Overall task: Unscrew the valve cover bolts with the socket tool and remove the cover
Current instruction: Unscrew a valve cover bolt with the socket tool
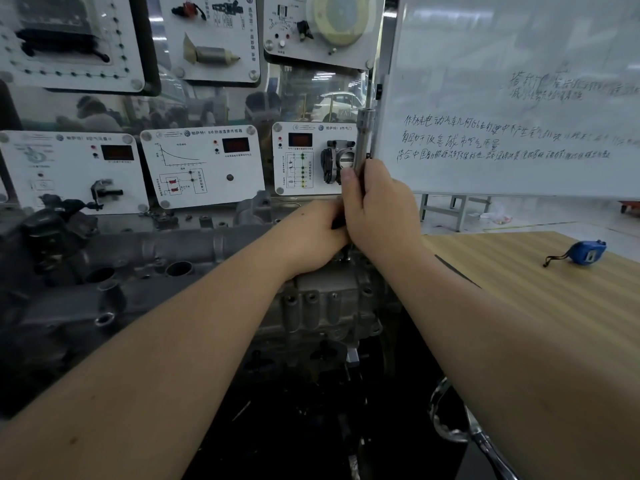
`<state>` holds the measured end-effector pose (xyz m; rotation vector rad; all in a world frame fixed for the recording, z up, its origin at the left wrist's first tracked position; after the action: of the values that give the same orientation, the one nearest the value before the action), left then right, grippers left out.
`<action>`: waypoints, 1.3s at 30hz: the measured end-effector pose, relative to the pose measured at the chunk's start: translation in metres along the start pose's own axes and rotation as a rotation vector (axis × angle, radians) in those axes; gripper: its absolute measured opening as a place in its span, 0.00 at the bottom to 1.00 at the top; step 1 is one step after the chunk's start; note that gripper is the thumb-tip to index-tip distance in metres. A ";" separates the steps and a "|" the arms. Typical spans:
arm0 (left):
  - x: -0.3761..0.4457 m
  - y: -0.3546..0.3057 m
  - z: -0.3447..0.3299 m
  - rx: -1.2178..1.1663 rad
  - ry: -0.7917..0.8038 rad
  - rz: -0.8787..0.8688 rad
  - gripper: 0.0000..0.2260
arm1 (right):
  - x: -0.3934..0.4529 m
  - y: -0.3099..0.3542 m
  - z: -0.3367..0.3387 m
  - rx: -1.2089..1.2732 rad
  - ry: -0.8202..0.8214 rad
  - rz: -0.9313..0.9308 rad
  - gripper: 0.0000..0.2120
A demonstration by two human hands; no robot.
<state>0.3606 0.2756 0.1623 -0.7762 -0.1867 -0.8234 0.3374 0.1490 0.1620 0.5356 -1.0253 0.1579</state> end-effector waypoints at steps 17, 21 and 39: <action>0.000 0.000 -0.001 0.005 0.013 0.039 0.15 | 0.001 -0.004 -0.004 -0.020 0.008 -0.001 0.12; 0.001 0.001 0.000 0.029 0.005 0.031 0.14 | 0.002 -0.003 -0.003 0.011 0.001 0.010 0.11; 0.000 0.000 0.002 -0.029 -0.010 0.049 0.14 | 0.001 0.002 0.000 0.078 0.013 0.032 0.19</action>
<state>0.3605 0.2769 0.1635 -0.8091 -0.1647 -0.7770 0.3366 0.1505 0.1634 0.5885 -1.0188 0.2302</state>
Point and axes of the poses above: each hand's wrist, its own x-axis towards the middle knuckle, its own z-axis out of the back of the hand, y = z × x, the point moved 1 cm from there along x, towards the middle knuckle, and after that the axes turned 1 degree about -x, right-handed, at the moved point
